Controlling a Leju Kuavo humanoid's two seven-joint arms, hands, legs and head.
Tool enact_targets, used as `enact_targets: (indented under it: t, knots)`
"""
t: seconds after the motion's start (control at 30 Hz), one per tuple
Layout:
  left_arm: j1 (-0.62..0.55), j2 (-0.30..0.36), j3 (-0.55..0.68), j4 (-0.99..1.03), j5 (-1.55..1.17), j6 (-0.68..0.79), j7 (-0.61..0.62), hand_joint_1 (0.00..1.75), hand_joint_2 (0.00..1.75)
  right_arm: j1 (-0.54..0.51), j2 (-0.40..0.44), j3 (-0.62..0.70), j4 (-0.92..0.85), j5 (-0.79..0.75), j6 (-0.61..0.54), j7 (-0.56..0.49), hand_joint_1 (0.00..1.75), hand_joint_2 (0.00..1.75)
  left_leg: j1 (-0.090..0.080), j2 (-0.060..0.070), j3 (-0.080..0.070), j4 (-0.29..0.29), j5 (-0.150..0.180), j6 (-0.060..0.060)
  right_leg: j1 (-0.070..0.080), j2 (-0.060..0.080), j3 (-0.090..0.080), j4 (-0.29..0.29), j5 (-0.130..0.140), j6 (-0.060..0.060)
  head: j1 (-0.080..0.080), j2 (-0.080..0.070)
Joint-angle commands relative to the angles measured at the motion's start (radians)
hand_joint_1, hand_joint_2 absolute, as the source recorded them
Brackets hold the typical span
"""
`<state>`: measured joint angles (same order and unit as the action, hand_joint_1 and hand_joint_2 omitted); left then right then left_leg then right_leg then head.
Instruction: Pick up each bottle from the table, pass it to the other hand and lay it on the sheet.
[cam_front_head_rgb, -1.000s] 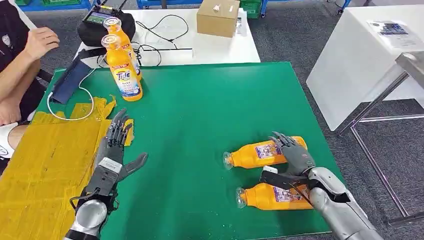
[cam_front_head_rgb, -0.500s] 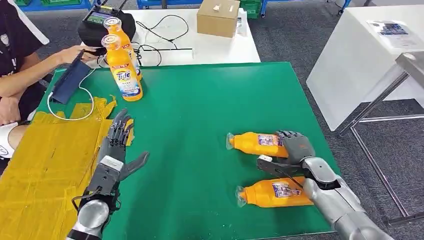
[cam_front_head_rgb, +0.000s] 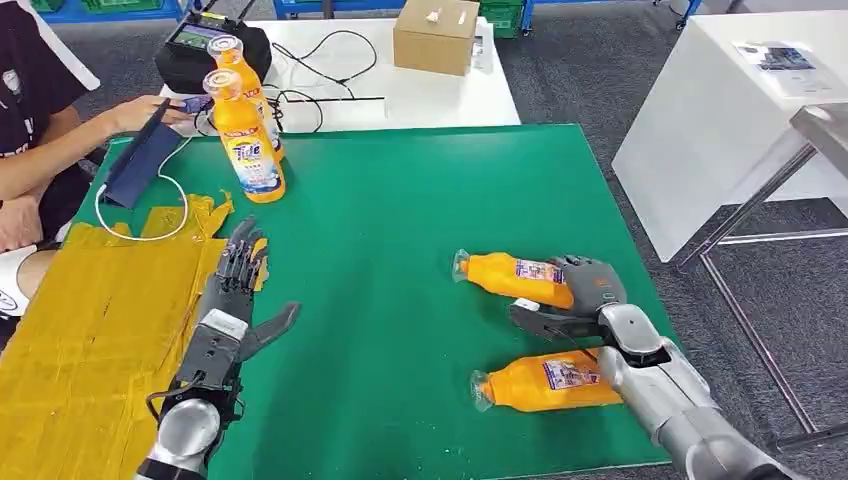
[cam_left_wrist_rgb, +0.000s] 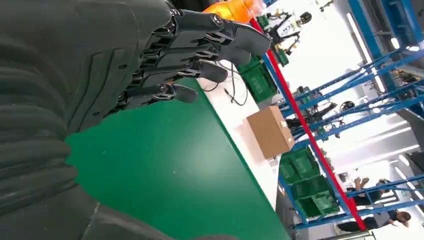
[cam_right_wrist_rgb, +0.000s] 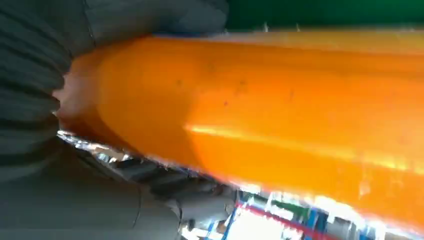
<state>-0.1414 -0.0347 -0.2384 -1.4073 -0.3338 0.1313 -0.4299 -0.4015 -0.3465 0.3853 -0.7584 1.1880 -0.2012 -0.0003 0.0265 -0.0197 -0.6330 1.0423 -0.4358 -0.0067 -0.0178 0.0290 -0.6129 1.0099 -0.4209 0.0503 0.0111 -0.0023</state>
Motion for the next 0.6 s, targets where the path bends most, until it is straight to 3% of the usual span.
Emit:
enact_targets:
  t: [0.03, 0.27, 0.6]
  knots:
    - [0.049, -0.002, 0.001, -0.050, 0.015, -0.044, 0.017, 0.00, 1.75, 0.199, 0.304, -0.245, -0.513, -0.383, -0.163, -0.107, 1.75, 1.75, 0.001, 0.008, 0.005, -0.002, -0.002, 0.000, 0.002, 0.005, 0.002, -0.001, 0.000, -0.003, 0.000, 0.000]
    - [0.075, 0.004, -0.079, -0.128, -0.019, -0.018, 0.002, 0.00, 1.75, 0.320, 0.391, -0.231, -0.756, -0.680, -0.151, -0.277, 1.75, 1.75, 0.001, -0.001, 0.002, -0.002, -0.002, 0.000, 0.002, -0.003, 0.000, 0.000, -0.003, -0.003, 0.000, 0.000]
    - [0.075, 0.005, -0.083, -0.129, -0.019, -0.017, 0.001, 0.00, 1.75, 0.318, 0.393, -0.228, -0.751, -0.681, -0.152, -0.277, 1.75, 1.75, 0.000, 0.001, 0.004, -0.004, -0.001, 0.001, 0.000, -0.004, 0.002, -0.001, -0.003, -0.004, 0.000, 0.000]
